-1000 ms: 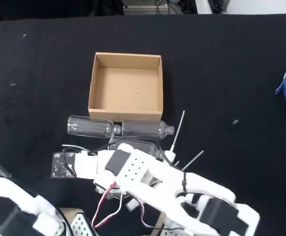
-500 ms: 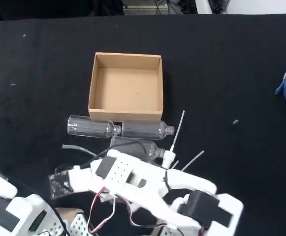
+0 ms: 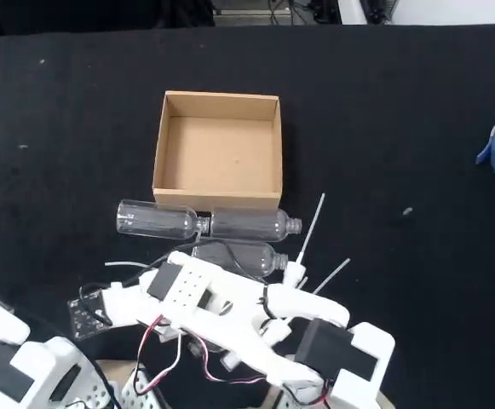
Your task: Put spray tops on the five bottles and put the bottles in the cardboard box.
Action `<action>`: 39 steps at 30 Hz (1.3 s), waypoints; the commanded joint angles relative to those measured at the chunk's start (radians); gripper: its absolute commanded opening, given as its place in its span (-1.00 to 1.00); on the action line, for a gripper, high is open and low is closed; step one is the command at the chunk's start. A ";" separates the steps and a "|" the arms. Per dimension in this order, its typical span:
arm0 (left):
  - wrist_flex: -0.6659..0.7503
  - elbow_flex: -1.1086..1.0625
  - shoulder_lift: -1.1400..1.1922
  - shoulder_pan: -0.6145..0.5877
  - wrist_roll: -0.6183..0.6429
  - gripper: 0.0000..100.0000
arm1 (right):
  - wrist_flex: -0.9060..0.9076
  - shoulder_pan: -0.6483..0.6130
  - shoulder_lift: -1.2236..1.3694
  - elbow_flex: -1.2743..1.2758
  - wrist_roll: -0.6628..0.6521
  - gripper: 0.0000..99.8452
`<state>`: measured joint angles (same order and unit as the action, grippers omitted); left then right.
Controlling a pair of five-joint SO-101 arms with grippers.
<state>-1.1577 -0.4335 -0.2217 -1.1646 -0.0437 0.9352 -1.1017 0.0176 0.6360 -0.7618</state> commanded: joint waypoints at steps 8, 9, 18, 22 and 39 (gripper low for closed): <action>-0.005 0.068 -0.005 -0.005 0.009 -0.94 | -0.207 -0.031 -0.010 0.013 -0.006 -0.79; -0.005 0.068 -0.005 -0.005 0.009 -0.94 | -0.216 -0.031 -0.015 0.005 -0.005 -0.81; -0.005 0.071 -0.005 -0.004 0.009 -0.94 | -0.226 -0.026 -0.018 -0.174 0.196 -0.88; -0.005 0.071 -0.005 -0.004 0.009 -0.94 | -0.219 -0.006 -0.018 -0.240 0.307 -0.89; -0.003 0.073 -0.005 0.045 0.034 -0.94 | -0.296 0.091 -0.145 -0.335 0.697 -0.89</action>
<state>-1.1577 -0.4319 -0.2217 -1.1615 -0.0437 0.6943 -1.0602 -0.0330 0.3598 -0.1266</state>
